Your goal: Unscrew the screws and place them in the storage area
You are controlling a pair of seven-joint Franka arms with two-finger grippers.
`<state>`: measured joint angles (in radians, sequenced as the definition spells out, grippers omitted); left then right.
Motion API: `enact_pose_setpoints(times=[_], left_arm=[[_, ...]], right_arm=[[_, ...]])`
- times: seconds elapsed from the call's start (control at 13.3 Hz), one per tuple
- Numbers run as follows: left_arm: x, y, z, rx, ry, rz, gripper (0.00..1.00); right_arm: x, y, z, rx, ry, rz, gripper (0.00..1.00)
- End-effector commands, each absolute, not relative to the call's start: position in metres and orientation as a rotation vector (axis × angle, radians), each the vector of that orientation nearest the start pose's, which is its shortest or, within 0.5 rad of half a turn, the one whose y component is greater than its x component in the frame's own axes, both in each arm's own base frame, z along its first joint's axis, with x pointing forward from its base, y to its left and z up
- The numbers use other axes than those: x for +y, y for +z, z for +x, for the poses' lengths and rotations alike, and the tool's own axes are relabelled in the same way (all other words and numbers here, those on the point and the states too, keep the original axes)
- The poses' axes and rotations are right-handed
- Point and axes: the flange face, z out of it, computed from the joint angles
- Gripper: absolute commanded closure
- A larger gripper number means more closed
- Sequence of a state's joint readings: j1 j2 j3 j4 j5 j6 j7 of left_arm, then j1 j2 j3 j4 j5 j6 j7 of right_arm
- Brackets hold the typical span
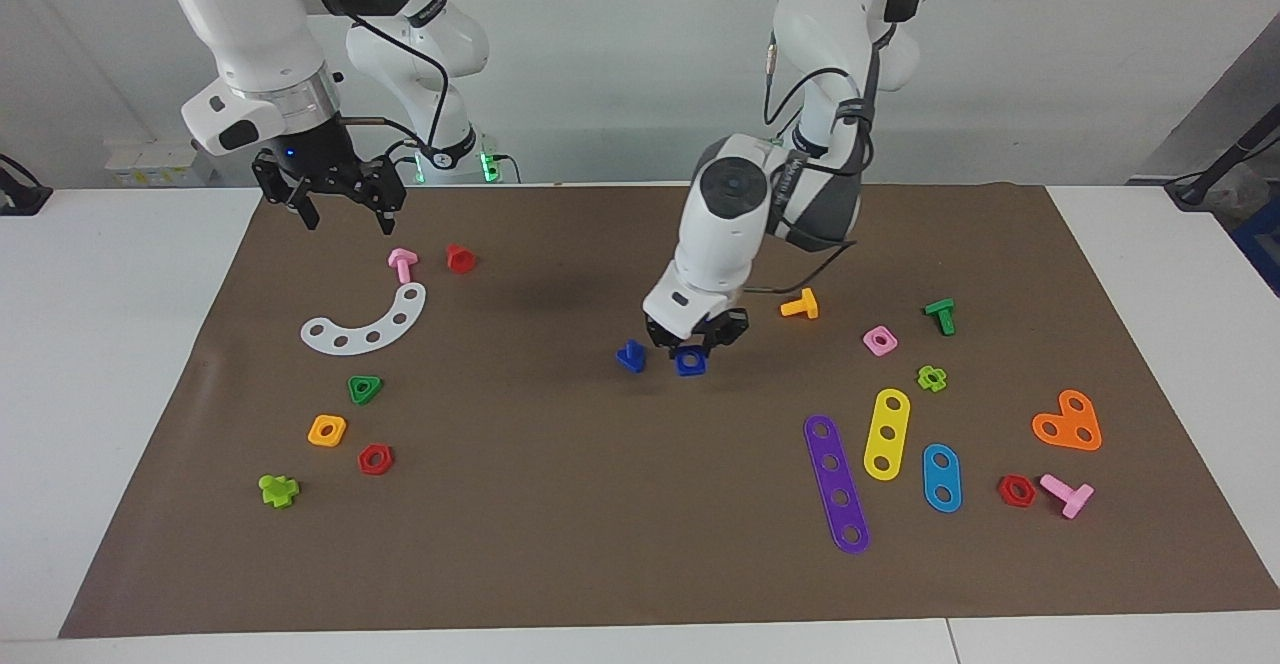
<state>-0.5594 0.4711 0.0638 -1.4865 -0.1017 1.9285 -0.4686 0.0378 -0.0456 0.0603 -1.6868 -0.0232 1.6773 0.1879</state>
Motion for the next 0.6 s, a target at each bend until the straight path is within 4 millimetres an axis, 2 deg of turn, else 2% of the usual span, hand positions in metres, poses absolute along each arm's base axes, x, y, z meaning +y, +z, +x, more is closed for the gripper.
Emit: enact_pose_setpoints(times=[0.0,0.15,0.23,0.38,0.53], left_arm=[[-0.273,0.389,0.619,0.029,0.23,-3.14,0.67],[-0.221,0.381,0.625,0.127,0.33,-3.126,0.67],[-0.195,0.369,0.622,0.181,0.367,-3.125,0.67],[-0.167,0.352,0.614,0.257,0.38,-3.127,0.67],[-0.156,0.333,0.603,0.233,0.336,-3.136,0.61]], right_arm=[[0.07,0.582,0.542,0.161,-0.103,-3.138,0.03],[0.089,0.565,0.548,0.13,-0.098,-3.137,0.03],[0.105,0.549,0.555,0.134,-0.088,-3.134,0.03],[0.139,0.524,0.566,0.156,-0.106,-3.122,0.03],[0.178,0.493,0.575,0.166,-0.11,-3.114,0.03]])
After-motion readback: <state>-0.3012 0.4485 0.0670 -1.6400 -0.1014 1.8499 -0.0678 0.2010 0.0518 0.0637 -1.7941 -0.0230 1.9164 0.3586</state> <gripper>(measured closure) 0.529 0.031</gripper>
